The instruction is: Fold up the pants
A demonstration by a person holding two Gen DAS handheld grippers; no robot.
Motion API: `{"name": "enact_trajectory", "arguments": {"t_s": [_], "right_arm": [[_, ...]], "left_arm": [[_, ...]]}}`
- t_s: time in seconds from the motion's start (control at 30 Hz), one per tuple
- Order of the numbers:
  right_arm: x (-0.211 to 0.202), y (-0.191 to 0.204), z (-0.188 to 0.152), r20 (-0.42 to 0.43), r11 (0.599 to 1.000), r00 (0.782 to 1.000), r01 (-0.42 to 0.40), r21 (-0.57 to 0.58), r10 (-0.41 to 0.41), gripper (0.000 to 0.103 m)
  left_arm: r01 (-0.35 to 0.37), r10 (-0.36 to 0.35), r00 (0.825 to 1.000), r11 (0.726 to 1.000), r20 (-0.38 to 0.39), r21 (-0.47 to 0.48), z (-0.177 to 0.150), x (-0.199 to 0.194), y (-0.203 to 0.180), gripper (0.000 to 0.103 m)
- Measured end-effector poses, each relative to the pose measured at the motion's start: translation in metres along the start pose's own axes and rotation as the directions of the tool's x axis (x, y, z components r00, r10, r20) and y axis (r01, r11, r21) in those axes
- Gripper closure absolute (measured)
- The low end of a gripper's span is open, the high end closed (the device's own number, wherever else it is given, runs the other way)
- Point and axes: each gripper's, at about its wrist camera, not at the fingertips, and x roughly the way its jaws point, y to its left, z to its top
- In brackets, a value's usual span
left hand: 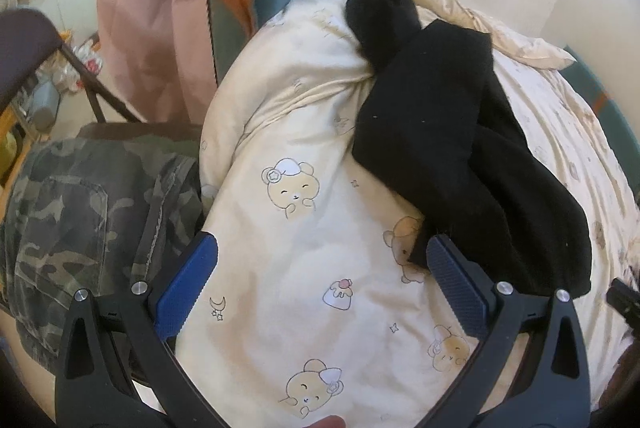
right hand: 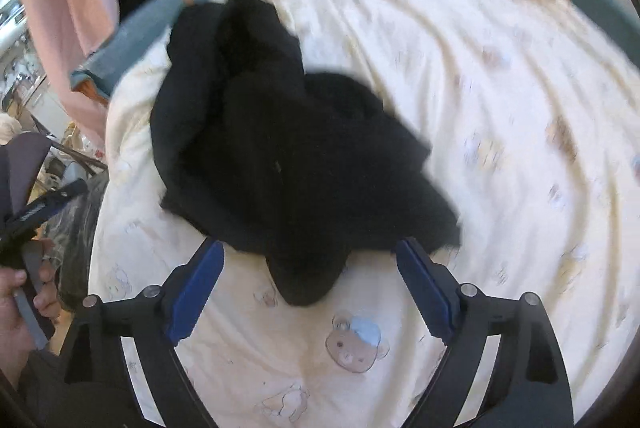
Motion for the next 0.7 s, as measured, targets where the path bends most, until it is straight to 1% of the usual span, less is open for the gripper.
{"name": "enact_trajectory", "arguments": {"t_s": [0.03, 0.07, 0.13, 0.2, 0.23, 0.27, 0.33, 0.37, 0.4, 0.43, 0.47, 0.5, 0.53, 0.6, 0.63, 0.67, 0.7], "right_arm": [[0.0, 0.009, 0.01, 0.021, 1.0, 1.0, -0.021, -0.01, 0.021, 0.013], [0.006, 0.02, 0.02, 0.023, 0.998, 0.998, -0.06, -0.016, 0.06, 0.013], [0.033, 0.048, 0.044, -0.015, 0.988, 0.988, -0.156, -0.013, 0.155, 0.013], [0.071, 0.073, 0.061, -0.068, 0.975, 0.973, -0.221, -0.002, 0.22, 0.014], [0.093, 0.088, 0.067, -0.095, 0.971, 0.967, -0.24, -0.006, 0.238, 0.015], [0.111, 0.102, 0.071, -0.121, 0.967, 0.96, -0.254, -0.009, 0.252, 0.019], [0.149, 0.128, 0.073, -0.184, 0.962, 0.946, -0.272, -0.015, 0.265, 0.023], [0.16, 0.135, 0.071, -0.202, 0.962, 0.943, -0.272, -0.018, 0.263, 0.032], [0.171, 0.146, 0.068, -0.225, 0.962, 0.939, -0.272, -0.029, 0.258, 0.052], [0.177, 0.153, 0.064, -0.241, 0.965, 0.94, -0.259, -0.046, 0.241, 0.07], [0.177, 0.157, 0.058, -0.242, 0.965, 0.942, -0.253, -0.066, 0.231, 0.099], [0.171, 0.165, 0.054, -0.222, 0.954, 0.939, -0.286, -0.088, 0.261, 0.098], [0.157, 0.175, 0.047, -0.192, 0.934, 0.934, -0.33, -0.14, 0.301, 0.099], [0.125, 0.193, 0.029, -0.153, 0.889, 0.923, -0.382, -0.254, 0.353, 0.099], [0.106, 0.201, 0.015, -0.164, 0.852, 0.905, -0.426, -0.305, 0.393, 0.099], [0.091, 0.205, -0.001, -0.189, 0.818, 0.883, -0.47, -0.332, 0.43, 0.099], [0.081, 0.205, -0.012, -0.212, 0.799, 0.867, -0.497, -0.338, 0.45, 0.099]], "left_arm": [[0.005, -0.005, 1.0, 1.0, -0.005, -0.007, 0.001, 0.002, 0.001, 0.0], [0.01, -0.01, 1.0, 1.0, -0.008, -0.011, 0.003, 0.003, 0.002, 0.0], [0.006, -0.006, 1.0, 1.0, -0.004, -0.003, 0.006, 0.005, 0.003, 0.0], [-0.003, 0.003, 1.0, 1.0, 0.0, -0.002, 0.01, 0.005, 0.005, 0.0], [-0.003, 0.003, 1.0, 1.0, -0.002, -0.006, 0.011, 0.005, 0.007, 0.0], [0.001, -0.001, 1.0, 1.0, -0.007, -0.016, 0.013, 0.006, 0.01, 0.0], [0.003, -0.003, 1.0, 1.0, -0.009, -0.022, 0.015, 0.005, 0.013, 0.0], [-0.005, 0.005, 1.0, 1.0, -0.005, -0.021, 0.016, 0.004, 0.015, 0.0], [-0.012, 0.012, 1.0, 1.0, 0.001, -0.02, 0.017, 0.003, 0.017, 0.0], [-0.015, 0.015, 1.0, 1.0, 0.006, -0.019, 0.018, 0.002, 0.018, 0.0], [-0.022, 0.022, 1.0, 1.0, 0.015, -0.018, 0.019, 0.0, 0.021, 0.0], [-0.027, 0.028, 0.999, 0.999, 0.02, -0.017, 0.02, -0.001, 0.022, 0.0], [-0.032, 0.032, 0.999, 0.999, 0.024, -0.018, 0.021, -0.002, 0.023, 0.0], [-0.032, 0.033, 0.999, 0.999, 0.028, -0.028, 0.023, -0.004, 0.026, 0.0], [-0.034, 0.035, 0.999, 0.999, 0.032, -0.033, 0.024, -0.005, 0.027, 0.0], [-0.036, 0.037, 0.999, 0.999, 0.035, -0.037, 0.025, -0.006, 0.029, 0.0], [-0.041, 0.043, 0.998, 0.998, 0.04, -0.048, 0.026, -0.007, 0.031, 0.0]]}}
